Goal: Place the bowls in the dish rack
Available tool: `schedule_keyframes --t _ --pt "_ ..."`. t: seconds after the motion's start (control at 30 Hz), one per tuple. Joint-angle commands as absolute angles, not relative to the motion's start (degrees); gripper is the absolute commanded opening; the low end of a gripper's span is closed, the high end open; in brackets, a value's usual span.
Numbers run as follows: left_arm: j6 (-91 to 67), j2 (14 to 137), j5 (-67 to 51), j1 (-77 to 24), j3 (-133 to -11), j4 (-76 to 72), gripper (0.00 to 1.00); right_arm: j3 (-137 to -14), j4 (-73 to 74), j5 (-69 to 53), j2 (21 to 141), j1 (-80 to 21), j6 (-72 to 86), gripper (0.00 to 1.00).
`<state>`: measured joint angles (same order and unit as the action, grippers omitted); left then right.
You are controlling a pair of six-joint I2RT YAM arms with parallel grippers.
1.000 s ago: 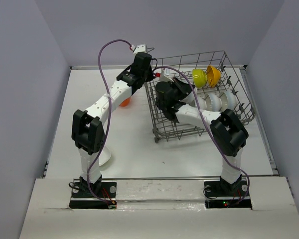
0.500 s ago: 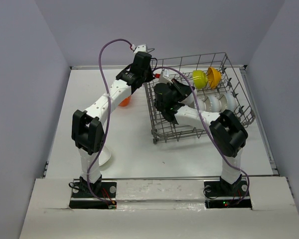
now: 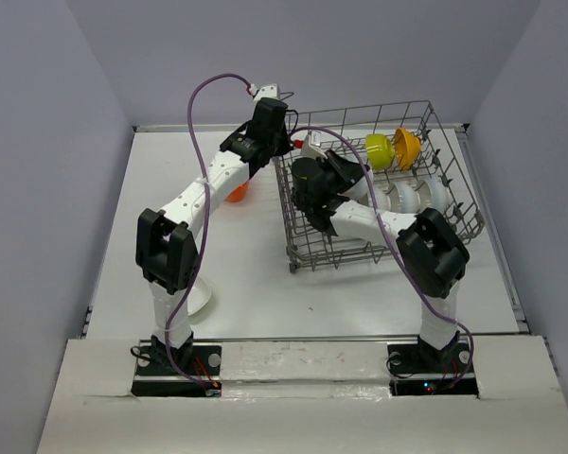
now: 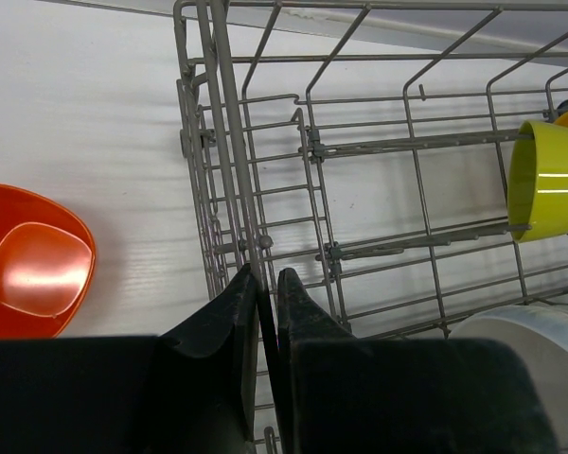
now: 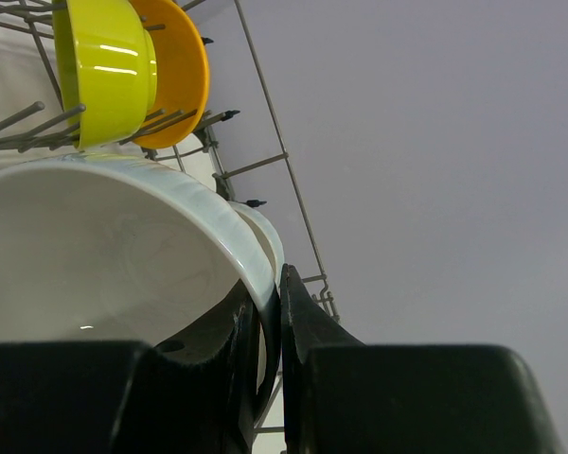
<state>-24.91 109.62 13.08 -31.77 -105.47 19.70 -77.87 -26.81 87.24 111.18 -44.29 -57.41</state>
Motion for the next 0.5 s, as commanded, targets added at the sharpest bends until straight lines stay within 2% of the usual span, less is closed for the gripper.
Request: schedule_keyframes --t 0.0,0.2,0.37,0.47 --pt "-21.01 106.35 10.81 -33.13 -107.84 18.37 0.13 -77.43 -21.18 90.53 117.16 -48.78 -63.98 0.01" --pt "-21.01 106.52 10.63 -33.13 -108.11 18.46 0.15 -78.22 -21.18 90.53 117.51 -48.78 -63.98 0.01" --pt "-21.18 106.61 10.20 -33.22 -108.19 18.37 0.00 -79.01 -21.09 90.44 115.67 -48.78 -64.07 0.01" --pt "-21.27 106.52 10.55 -33.31 -108.11 18.37 0.00 -78.75 -21.09 90.44 114.44 -48.78 -64.07 0.01"
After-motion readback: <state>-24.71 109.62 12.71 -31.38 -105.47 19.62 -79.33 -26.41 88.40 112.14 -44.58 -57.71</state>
